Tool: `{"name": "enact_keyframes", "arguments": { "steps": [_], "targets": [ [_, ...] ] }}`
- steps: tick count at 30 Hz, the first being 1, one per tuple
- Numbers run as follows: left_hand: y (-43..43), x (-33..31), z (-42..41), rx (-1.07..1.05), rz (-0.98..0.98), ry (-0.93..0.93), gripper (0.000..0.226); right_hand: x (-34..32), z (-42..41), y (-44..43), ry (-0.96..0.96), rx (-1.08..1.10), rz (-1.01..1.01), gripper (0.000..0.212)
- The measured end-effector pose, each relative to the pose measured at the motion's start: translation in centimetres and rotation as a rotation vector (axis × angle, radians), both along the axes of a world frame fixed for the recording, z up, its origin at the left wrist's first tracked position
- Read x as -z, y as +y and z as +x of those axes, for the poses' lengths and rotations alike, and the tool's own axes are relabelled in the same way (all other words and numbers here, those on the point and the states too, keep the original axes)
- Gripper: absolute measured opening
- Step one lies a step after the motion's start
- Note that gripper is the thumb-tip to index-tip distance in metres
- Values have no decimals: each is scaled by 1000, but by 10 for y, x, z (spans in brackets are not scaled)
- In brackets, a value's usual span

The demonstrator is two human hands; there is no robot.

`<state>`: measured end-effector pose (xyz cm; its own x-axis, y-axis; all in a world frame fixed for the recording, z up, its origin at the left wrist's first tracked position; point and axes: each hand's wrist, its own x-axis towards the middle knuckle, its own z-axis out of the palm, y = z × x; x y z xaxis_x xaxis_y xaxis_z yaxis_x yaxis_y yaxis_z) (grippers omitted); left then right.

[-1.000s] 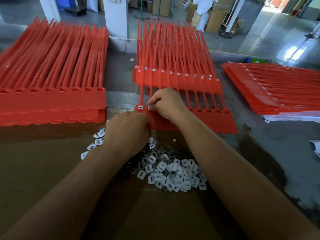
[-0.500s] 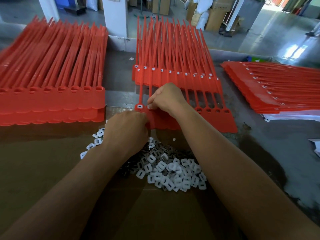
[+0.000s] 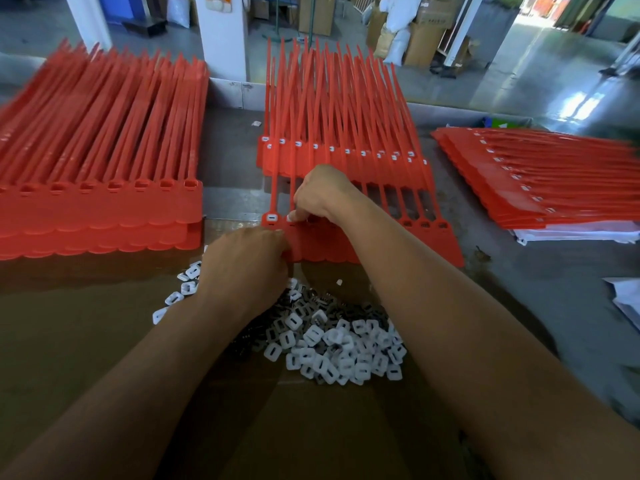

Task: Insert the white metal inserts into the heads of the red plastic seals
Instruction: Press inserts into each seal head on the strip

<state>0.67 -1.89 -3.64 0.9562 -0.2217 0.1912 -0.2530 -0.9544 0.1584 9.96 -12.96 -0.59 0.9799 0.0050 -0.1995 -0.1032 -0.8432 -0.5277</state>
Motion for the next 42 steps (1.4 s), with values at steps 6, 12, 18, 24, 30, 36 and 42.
{"name": "enact_keyframes", "arguments": {
  "steps": [6, 12, 18, 24, 30, 36, 42],
  "targets": [
    [0, 0, 0, 6, -4, -9, 29, -4, -4, -8, 100, -77, 65, 26],
    [1, 2, 1, 4, -10, -14, 29, -3, 2, -6, 114, -70, 34, 24],
    [1, 1, 2, 2, -9, -17, 29, 2, 2, 2, 20, -116, -72, 18],
    [1, 0, 1, 6, -7, -7, 29, 12, -8, -3, -128, -161, -97, 16],
    [1, 0, 0, 7, -11, -7, 28, 17, -15, -6, -208, -187, -81, 14],
    [3, -2, 0, 6, -16, 7, 28, 7, -34, -20, -222, -178, 128, 10],
    [1, -2, -1, -2, -24, 11, 31, -8, -68, -37, -20, -319, 58, 11]
  ]
}}
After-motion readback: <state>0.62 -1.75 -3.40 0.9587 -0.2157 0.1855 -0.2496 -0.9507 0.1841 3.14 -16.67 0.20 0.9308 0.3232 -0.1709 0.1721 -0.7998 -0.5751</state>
